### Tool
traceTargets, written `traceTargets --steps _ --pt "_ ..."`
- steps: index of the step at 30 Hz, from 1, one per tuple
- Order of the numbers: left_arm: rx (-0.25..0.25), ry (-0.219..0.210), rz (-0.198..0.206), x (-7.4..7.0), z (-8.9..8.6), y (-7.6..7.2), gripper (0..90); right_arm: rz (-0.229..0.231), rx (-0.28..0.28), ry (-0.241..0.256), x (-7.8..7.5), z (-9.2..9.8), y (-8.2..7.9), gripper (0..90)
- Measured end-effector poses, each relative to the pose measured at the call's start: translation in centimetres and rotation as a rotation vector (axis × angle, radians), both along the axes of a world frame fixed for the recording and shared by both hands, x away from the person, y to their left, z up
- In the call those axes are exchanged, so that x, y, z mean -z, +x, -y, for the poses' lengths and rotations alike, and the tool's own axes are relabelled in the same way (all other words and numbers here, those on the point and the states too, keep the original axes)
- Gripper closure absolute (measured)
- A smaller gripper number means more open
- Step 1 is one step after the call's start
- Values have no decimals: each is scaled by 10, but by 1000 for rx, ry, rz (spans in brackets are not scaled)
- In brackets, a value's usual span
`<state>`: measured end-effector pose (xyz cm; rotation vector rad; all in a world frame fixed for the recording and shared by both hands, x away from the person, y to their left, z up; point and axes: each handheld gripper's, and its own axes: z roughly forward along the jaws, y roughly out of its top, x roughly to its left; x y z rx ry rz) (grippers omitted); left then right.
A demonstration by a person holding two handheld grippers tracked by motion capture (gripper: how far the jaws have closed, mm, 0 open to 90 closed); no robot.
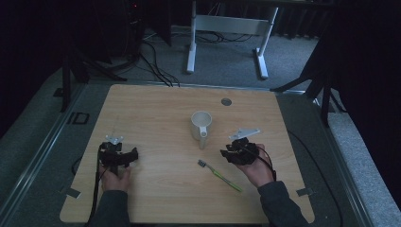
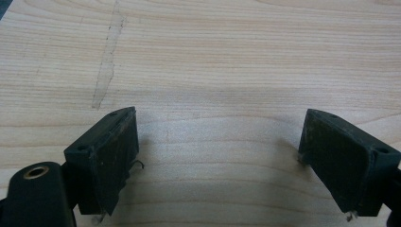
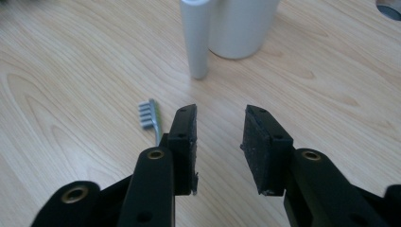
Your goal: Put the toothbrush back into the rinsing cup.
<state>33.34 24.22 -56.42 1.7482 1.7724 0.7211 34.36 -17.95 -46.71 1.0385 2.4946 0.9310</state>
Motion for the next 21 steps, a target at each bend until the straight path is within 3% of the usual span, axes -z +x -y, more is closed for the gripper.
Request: traceTargets --steps 6,8,11,13,21 --pt "0 0 0 0 0 0 134 -14 -32 -14 -11 -19 6 608" --pt "0 0 -1 0 0 0 133 -49 -56 -20 -12 -28 9 601" --pt "0 0 -1 0 0 0 134 -76 -76 -57 -10 -37 10 594" --pt "0 0 -1 0 0 0 134 -103 -101 -113 -8 -48 13 598" --pt "0 0 0 0 0 0 134 -174 -136 -173 -7 -57 17 645"
